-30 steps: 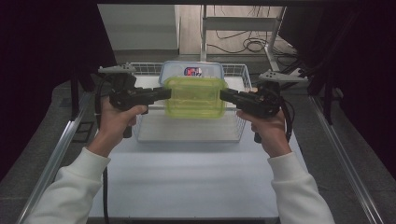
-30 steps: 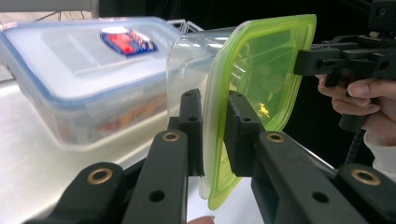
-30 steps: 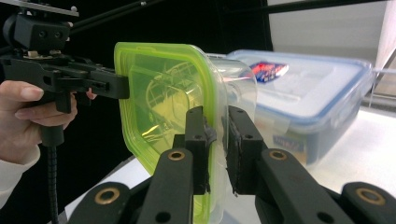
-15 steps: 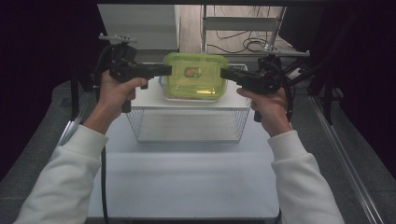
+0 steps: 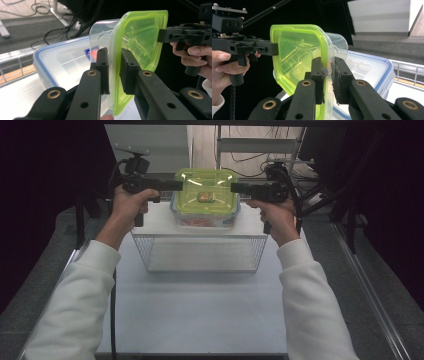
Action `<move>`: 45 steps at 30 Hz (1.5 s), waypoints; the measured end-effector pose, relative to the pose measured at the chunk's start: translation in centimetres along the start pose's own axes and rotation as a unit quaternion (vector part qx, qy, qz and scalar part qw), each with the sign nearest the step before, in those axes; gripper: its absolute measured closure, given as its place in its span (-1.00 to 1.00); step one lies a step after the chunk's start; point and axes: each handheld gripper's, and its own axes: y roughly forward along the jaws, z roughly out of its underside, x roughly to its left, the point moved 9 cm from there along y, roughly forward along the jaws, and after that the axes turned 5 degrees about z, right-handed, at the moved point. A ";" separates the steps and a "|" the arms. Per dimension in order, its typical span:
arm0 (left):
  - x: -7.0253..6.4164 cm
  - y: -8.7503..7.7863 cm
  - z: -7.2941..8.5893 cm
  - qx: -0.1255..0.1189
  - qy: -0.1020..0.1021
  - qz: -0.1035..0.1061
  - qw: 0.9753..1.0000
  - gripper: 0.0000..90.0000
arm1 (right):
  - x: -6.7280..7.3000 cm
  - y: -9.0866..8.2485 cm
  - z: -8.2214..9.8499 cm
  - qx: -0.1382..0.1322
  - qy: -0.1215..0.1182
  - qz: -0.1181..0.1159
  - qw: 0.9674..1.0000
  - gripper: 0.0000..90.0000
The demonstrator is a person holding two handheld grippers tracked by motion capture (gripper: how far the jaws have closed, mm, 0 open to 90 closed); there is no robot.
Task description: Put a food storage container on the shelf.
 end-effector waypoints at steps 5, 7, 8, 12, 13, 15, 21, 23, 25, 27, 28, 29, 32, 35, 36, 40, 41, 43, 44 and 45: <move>0.6 0.4 -0.3 -0.014 -0.014 0.004 1.000 0.73 | -0.6 0.9 -0.4 -0.010 0.014 -0.003 1.000 0.74; 0.7 0.7 -0.3 -0.011 -0.018 0.005 1.000 0.68 | -0.9 1.1 -0.5 -0.011 0.018 -0.001 1.000 0.72; 0.8 0.8 -0.3 -0.010 -0.020 0.004 1.000 0.67 | -1.1 1.2 -0.6 -0.011 0.022 0.000 1.000 0.71; 1.4 1.4 -0.5 -0.016 -0.037 0.000 0.999 0.61 | -1.5 1.9 -0.8 -0.011 0.029 0.007 1.000 0.67; 1.4 1.4 -0.5 -0.017 -0.042 -0.002 0.999 0.61 | -1.7 2.0 -0.9 -0.014 0.031 0.008 0.999 0.66; 1.6 1.6 -0.6 -0.016 -0.046 -0.005 0.999 0.60 | -2.0 2.4 -0.9 -0.016 0.040 0.007 0.999 0.64; 2.3 2.1 -0.5 -0.016 -0.060 -0.004 0.998 0.49 | -2.9 3.3 -0.7 -0.010 0.045 0.025 0.999 0.48; 2.7 2.2 -0.5 -0.016 -0.063 -0.008 0.998 0.43 | -3.2 3.6 -0.6 -0.007 0.051 0.027 0.998 0.45; 3.0 2.3 -0.4 -0.014 -0.062 -0.016 0.998 0.34 | -3.4 3.7 -0.5 -0.005 0.052 0.030 0.998 0.39; 3.2 2.4 -0.4 -0.015 -0.063 -0.021 0.998 0.25 | -3.4 3.9 -0.4 -0.006 0.054 0.028 0.998 0.33; 3.3 2.4 -0.4 -0.016 -0.063 -0.025 0.998 0.20 | -3.4 3.9 -0.4 -0.007 0.054 0.031 0.998 0.29; 3.4 2.4 -0.5 -0.016 -0.064 -0.026 0.997 0.14 | -3.4 4.0 -0.3 -0.005 0.054 0.033 0.998 0.26; 3.3 2.5 -0.7 -0.024 -0.058 -0.033 0.998 -0.11 | -3.4 3.8 -0.3 -0.005 0.059 0.035 0.998 0.08; 3.0 2.5 -0.8 -0.027 -0.044 -0.031 0.998 -0.31 | -3.2 3.3 -0.6 -0.014 0.063 0.034 0.997 0.01; 2.8 2.5 -0.8 -0.028 -0.039 -0.026 0.998 -0.37 | -3.1 3.1 -0.7 -0.016 0.061 0.033 0.997 0.00; 2.4 3.0 -0.5 -0.015 -0.034 -0.011 0.999 -0.57 | -2.6 2.5 -0.6 -0.011 0.054 0.029 0.998 0.00; 2.3 3.2 -0.4 -0.010 -0.033 -0.012 0.999 -0.58 | -2.5 2.5 -0.6 -0.010 0.056 0.026 0.998 -0.01; 2.4 3.4 -0.4 -0.009 -0.031 -0.016 0.999 -0.60 | -2.3 2.4 -0.4 -0.008 0.056 0.024 0.998 -0.01; 2.4 3.4 -0.5 -0.012 -0.030 -0.016 0.999 -0.61 | -2.2 2.4 -0.3 -0.005 0.055 0.022 0.998 -0.02; 2.4 3.3 -0.5 -0.013 -0.031 -0.016 0.999 -0.63 | -2.1 2.4 -0.3 -0.003 0.054 0.021 0.998 -0.02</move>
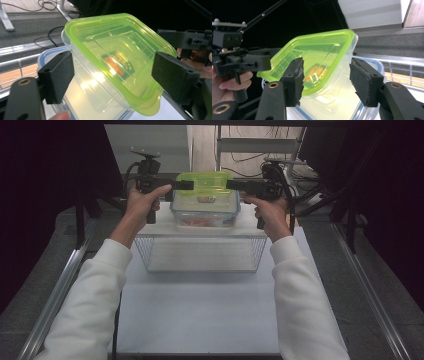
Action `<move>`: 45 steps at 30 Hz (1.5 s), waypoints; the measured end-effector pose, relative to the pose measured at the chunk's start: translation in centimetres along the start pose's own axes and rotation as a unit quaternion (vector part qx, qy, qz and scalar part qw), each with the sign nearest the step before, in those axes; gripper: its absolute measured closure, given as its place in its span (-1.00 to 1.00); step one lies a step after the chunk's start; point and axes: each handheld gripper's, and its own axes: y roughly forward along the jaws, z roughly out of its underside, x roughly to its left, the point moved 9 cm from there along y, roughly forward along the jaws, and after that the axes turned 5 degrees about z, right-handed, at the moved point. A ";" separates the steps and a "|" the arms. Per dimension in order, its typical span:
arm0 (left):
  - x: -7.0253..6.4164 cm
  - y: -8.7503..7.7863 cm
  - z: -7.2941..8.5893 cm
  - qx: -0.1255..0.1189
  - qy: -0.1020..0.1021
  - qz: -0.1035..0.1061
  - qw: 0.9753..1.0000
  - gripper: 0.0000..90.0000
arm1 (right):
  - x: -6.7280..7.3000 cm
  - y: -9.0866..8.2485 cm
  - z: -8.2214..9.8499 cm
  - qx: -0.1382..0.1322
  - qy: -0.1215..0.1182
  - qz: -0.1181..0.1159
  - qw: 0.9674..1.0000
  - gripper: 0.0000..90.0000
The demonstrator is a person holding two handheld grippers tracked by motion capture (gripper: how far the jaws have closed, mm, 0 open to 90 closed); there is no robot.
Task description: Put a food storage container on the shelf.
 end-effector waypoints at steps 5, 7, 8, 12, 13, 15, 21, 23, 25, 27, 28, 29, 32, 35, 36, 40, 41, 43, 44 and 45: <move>0.3 -0.5 -0.3 0.000 -0.006 -0.009 1.000 -0.75 | 0.3 -0.3 0.0 -0.001 -0.004 -0.006 1.000 -0.02; 0.4 -0.8 -0.4 -0.001 -0.006 -0.015 1.000 -0.78 | 0.3 -0.4 -0.1 -0.003 -0.006 -0.006 1.000 -0.02; 0.3 -1.1 -0.4 -0.003 -0.007 -0.015 1.000 -0.79 | 0.3 -0.5 0.0 -0.003 -0.006 -0.006 1.000 -0.02; 0.1 -2.3 -0.4 -0.010 0.003 -0.017 1.000 -0.79 | 0.1 -1.0 0.2 -0.006 -0.006 -0.007 1.000 -0.02; 0.0 -2.6 -0.3 -0.012 0.005 -0.016 1.000 -0.78 | 0.0 -1.1 0.3 -0.006 -0.006 -0.007 1.000 -0.02; -0.4 -3.4 -0.1 -0.018 0.010 -0.013 1.000 -0.76 | -0.2 -1.4 0.5 -0.007 -0.003 -0.008 1.000 -0.03; -1.4 -5.2 1.7 -0.022 0.021 -0.010 0.999 -0.51 | -0.6 -2.9 1.1 -0.011 -0.002 -0.011 1.000 -0.10; -1.6 -5.4 2.7 -0.015 0.020 0.000 1.000 -0.30 | -0.8 -3.3 1.4 -0.010 -0.003 -0.010 1.000 -0.11; -1.8 -5.2 3.8 0.003 0.023 0.006 1.000 -0.10 | -1.0 -3.8 1.7 -0.009 -0.002 -0.009 1.000 -0.13; -1.8 -4.7 4.6 0.016 0.024 0.007 1.000 0.12 | -1.1 -4.1 1.9 -0.010 -0.001 -0.008 1.000 -0.14; -1.9 -4.4 5.0 0.024 0.025 0.015 0.999 0.27 | -1.2 -4.3 2.1 -0.009 0.000 -0.009 1.000 -0.14; -1.9 -4.1 5.3 0.031 0.027 0.018 0.999 0.43 | -1.2 -4.4 2.2 -0.009 -0.001 -0.010 1.000 -0.14; -2.0 -2.9 5.6 0.045 0.032 0.018 0.998 0.72 | -1.4 -4.6 2.5 -0.009 -0.004 -0.008 1.000 -0.14; -1.9 -1.9 5.2 0.044 0.028 0.022 0.998 0.92 | -1.5 -4.8 2.6 -0.008 -0.002 -0.010 1.000 -0.14; -1.8 -1.7 5.1 0.045 0.029 0.023 0.998 0.95 | -1.5 -4.8 2.6 -0.008 -0.004 -0.009 1.000 -0.14; -1.5 -1.2 4.8 0.044 0.024 0.019 0.999 0.97 | -1.6 -5.0 2.7 -0.007 -0.005 -0.011 1.000 -0.14; -1.4 -1.2 4.8 0.043 0.021 0.021 0.999 0.97 | -1.7 -5.0 2.7 -0.006 -0.006 -0.011 1.000 -0.14; -1.2 -1.2 4.7 0.042 0.019 0.017 0.999 0.97 | -1.7 -5.1 2.7 -0.006 -0.008 -0.011 1.000 -0.14; -1.1 -1.2 4.7 0.042 0.017 0.017 0.999 0.97 | -1.8 -5.1 2.7 -0.007 -0.008 -0.011 1.000 -0.14; -1.1 -1.2 4.8 0.043 0.016 0.018 0.999 0.97 | -1.8 -5.1 2.7 -0.008 -0.008 -0.011 1.000 -0.14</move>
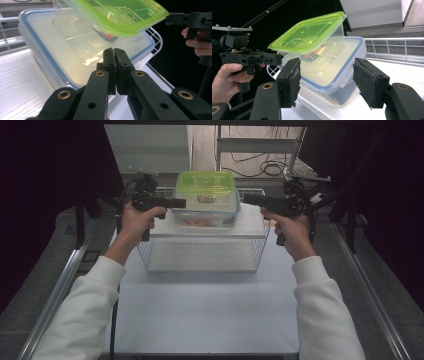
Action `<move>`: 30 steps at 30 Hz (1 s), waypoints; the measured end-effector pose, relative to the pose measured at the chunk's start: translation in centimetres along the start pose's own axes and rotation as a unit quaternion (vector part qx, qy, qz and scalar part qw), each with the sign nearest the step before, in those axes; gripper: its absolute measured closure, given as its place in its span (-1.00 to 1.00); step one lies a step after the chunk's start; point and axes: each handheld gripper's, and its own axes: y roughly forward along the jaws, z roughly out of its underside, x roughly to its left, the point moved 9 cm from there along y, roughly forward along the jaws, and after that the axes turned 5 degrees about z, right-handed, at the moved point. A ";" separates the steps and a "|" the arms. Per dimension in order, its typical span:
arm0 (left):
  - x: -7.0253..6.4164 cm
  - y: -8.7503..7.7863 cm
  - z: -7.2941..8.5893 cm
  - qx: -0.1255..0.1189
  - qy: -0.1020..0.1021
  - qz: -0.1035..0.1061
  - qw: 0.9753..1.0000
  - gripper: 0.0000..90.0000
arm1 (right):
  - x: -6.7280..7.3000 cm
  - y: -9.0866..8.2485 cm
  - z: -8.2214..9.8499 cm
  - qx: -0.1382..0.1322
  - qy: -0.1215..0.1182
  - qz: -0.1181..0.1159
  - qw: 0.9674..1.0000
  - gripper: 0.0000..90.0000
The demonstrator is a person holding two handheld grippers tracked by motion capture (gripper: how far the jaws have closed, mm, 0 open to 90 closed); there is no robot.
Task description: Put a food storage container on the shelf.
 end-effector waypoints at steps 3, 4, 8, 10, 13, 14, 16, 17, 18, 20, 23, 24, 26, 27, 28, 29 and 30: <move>-0.1 -0.1 0.1 0.002 0.002 0.001 1.000 0.96 | 0.1 0.0 0.1 0.000 0.002 -0.001 1.000 -0.14; -0.2 -0.1 0.2 0.002 0.002 0.002 1.000 0.96 | 0.1 0.0 0.2 0.001 0.000 -0.001 1.000 -0.14; -0.3 -0.3 0.4 0.002 0.002 0.000 1.000 0.95 | 0.1 0.1 0.5 0.004 0.000 -0.002 1.000 -0.14; -0.4 -0.6 0.6 0.000 -0.001 0.002 1.000 0.93 | 0.2 0.1 0.6 0.005 0.001 -0.003 1.000 -0.15; -0.6 -1.2 1.2 0.000 0.000 0.000 1.000 0.87 | 0.3 -0.1 0.9 0.006 0.001 -0.009 1.000 -0.16; -0.7 -1.4 1.4 -0.001 0.001 -0.001 1.000 0.80 | 0.2 -0.2 1.1 0.007 -0.001 -0.012 1.000 -0.16; -0.9 -1.9 1.9 -0.004 0.004 -0.005 1.000 0.46 | 0.3 -0.5 1.6 0.008 -0.001 -0.016 1.000 -0.17; -1.0 -2.1 2.1 -0.006 0.005 -0.006 1.000 0.32 | 0.2 -0.7 1.8 0.009 -0.003 -0.018 1.000 -0.17; -1.3 -2.5 2.4 -0.008 0.007 -0.003 1.000 0.20 | 0.2 -0.8 2.0 0.010 -0.005 -0.019 1.000 -0.18; -1.6 -3.0 3.0 -0.008 0.009 -0.002 1.000 -0.03 | 0.2 -1.2 2.6 0.010 -0.008 -0.022 1.000 -0.19; -2.2 -3.7 4.7 -0.003 0.019 -0.006 1.000 -0.29 | 0.3 -1.9 3.9 0.018 -0.026 -0.025 0.999 -0.21; -2.4 -3.8 5.3 -0.003 0.025 -0.007 1.000 -0.34 | 0.3 -2.2 4.6 0.024 -0.035 -0.024 0.999 -0.21; -2.7 -4.0 6.8 0.003 0.027 0.000 1.000 -0.39 | 0.3 -2.7 5.7 0.033 -0.046 -0.026 0.998 -0.22; -2.8 -4.0 7.3 0.006 0.028 0.001 1.000 -0.42 | 0.3 -3.0 6.5 0.037 -0.049 -0.036 0.997 -0.22; -2.8 -4.0 8.3 0.009 0.027 0.001 1.000 -0.43 | 0.3 -3.2 6.9 0.040 -0.047 -0.040 0.997 -0.23; -2.8 -4.1 9.1 0.011 0.026 0.003 1.000 -0.45 | 0.0 -3.5 7.7 0.045 -0.047 -0.038 0.997 -0.23; -2.7 -4.1 9.7 0.012 0.027 0.004 1.000 -0.46 | -0.2 -3.7 8.4 0.050 -0.051 -0.035 0.997 -0.24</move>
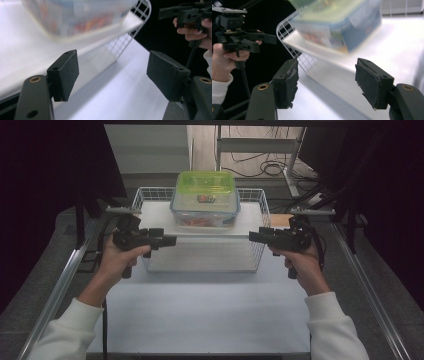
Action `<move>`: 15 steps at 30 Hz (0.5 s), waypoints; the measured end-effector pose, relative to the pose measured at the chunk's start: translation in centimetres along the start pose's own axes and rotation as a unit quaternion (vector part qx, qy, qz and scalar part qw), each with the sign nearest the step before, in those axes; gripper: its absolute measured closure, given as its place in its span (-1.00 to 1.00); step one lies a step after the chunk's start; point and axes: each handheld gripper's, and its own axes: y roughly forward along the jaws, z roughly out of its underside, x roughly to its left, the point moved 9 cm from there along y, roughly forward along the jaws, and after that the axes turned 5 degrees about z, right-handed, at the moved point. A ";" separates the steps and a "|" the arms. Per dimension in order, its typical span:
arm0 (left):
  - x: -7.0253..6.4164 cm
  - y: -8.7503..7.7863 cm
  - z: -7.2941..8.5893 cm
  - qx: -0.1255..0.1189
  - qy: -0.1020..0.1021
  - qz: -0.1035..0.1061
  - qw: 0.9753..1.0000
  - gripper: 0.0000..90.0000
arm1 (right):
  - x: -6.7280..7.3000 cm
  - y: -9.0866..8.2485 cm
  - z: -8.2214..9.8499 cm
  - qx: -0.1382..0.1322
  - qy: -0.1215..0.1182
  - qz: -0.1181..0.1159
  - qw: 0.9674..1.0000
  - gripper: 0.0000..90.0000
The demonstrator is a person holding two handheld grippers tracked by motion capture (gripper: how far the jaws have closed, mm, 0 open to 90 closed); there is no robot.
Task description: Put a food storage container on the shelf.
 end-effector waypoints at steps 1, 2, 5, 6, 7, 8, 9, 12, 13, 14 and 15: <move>0.0 -0.1 1.0 0.003 0.001 0.000 1.000 -0.47 | 0.0 -0.1 0.5 0.003 -0.001 -0.001 1.000 -0.24; 0.1 -0.1 1.9 0.005 0.003 0.001 1.000 -0.48 | -0.2 -0.3 1.5 0.007 -0.003 0.000 1.000 -0.24; 0.3 -0.1 4.4 0.014 0.002 -0.002 1.000 -0.51 | -0.2 -0.7 4.1 0.017 -0.016 0.004 1.000 -0.25; 0.5 -0.2 5.3 0.016 -0.002 0.001 1.000 -0.51 | -0.1 -0.8 4.5 0.019 -0.017 0.004 1.000 -0.25; 0.5 -0.2 6.2 0.016 -0.007 0.006 1.000 -0.51 | -0.1 -0.8 5.4 0.023 -0.021 0.005 1.000 -0.25; 0.6 -0.2 7.1 0.015 -0.011 0.008 1.000 -0.52 | -0.1 -0.8 6.3 0.027 -0.024 0.006 0.999 -0.25; 0.8 -0.1 7.9 0.016 -0.011 0.006 1.000 -0.52 | 0.0 -0.7 7.1 0.030 -0.026 0.004 0.999 -0.25; 1.2 0.2 10.4 0.025 -0.011 -0.003 1.000 -0.51 | -0.2 -0.3 9.9 0.047 -0.023 0.003 0.999 -0.25; 1.2 0.3 11.0 0.026 -0.013 0.000 1.000 -0.51 | -0.3 -0.2 10.7 0.053 -0.021 0.002 0.998 -0.25; 1.3 0.4 11.7 0.028 -0.015 0.000 0.999 -0.52 | -0.4 0.0 11.5 0.058 -0.021 0.001 0.998 -0.25; 1.4 0.6 12.2 0.032 -0.017 -0.002 0.999 -0.51 | -0.5 0.1 12.2 0.063 -0.020 0.003 0.998 -0.25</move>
